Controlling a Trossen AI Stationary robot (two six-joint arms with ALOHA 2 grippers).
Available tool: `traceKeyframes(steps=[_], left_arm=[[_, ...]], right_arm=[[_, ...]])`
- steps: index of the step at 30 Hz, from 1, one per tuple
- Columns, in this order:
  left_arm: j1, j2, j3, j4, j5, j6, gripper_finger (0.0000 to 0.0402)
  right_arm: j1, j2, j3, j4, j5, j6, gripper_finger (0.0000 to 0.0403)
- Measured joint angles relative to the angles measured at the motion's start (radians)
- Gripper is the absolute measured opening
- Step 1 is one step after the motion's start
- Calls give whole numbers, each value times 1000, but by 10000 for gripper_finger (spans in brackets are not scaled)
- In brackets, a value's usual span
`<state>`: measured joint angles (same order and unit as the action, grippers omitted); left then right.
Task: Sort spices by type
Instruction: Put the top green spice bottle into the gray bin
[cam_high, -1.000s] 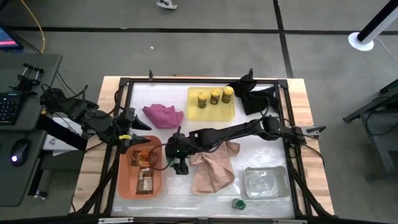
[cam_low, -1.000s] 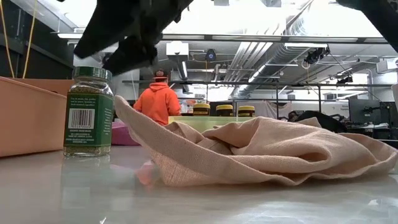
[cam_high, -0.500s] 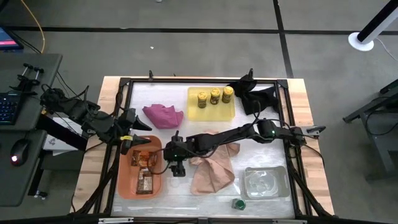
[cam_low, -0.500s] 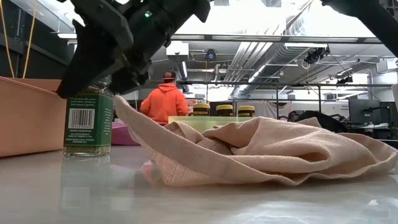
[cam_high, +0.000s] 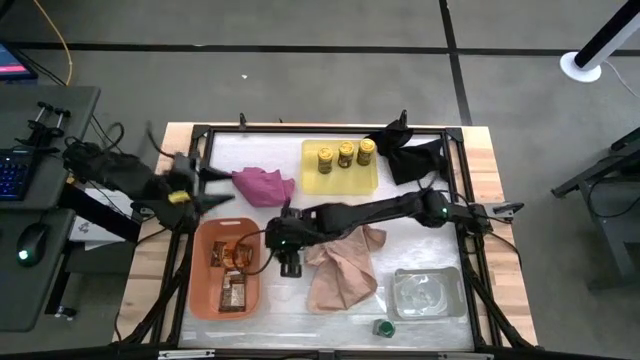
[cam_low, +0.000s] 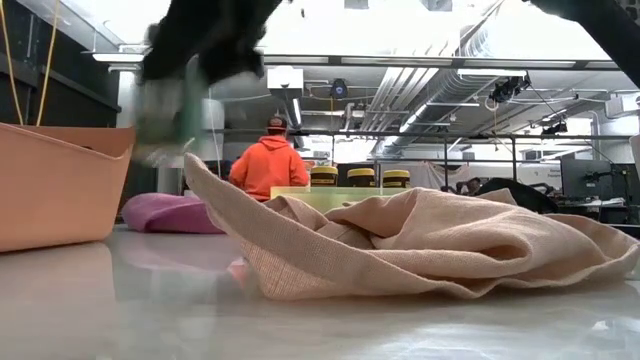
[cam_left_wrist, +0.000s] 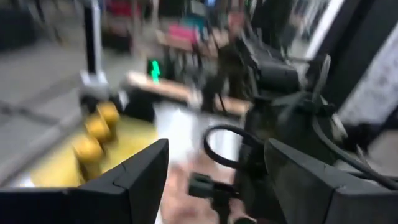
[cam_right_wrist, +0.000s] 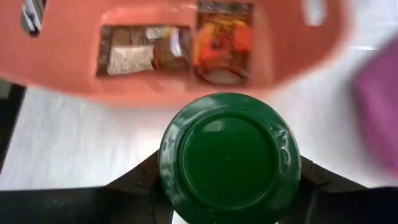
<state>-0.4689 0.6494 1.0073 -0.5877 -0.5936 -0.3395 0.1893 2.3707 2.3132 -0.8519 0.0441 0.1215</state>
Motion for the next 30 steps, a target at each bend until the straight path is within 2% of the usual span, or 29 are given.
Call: traceKeyframes(steps=[2, 6, 10, 14, 19, 23, 26, 30], left_arm=[[0, -19, 0, 77, -34, 97, 250], [22, -33, -59, 308, -11, 215, 250], [63, -26, -198, 550, 82, 213, 250], [106, -5, -347, 708, 113, 98, 250], [130, -3, -440, 785, 132, -36, 250], [131, -1, -454, 775, 134, -51, 250], [131, -3, -451, 783, 120, -51, 250], [131, -2, -452, 781, 92, -51, 250]], right_arm=[[-1, -23, 47, -134, 34, -15, 187], [4, -161, -68, -271, 86, 64, 187], [54, -324, -248, -371, 170, 199, 187], [138, -517, -508, -329, 200, 416, 187], [287, -745, -806, -277, 205, 749, 187], [406, -865, -962, -232, 181, 937, 187], [468, -892, -1025, -219, 125, 969, 187], [532, -884, -1077, -211, 78, 874, 187]])
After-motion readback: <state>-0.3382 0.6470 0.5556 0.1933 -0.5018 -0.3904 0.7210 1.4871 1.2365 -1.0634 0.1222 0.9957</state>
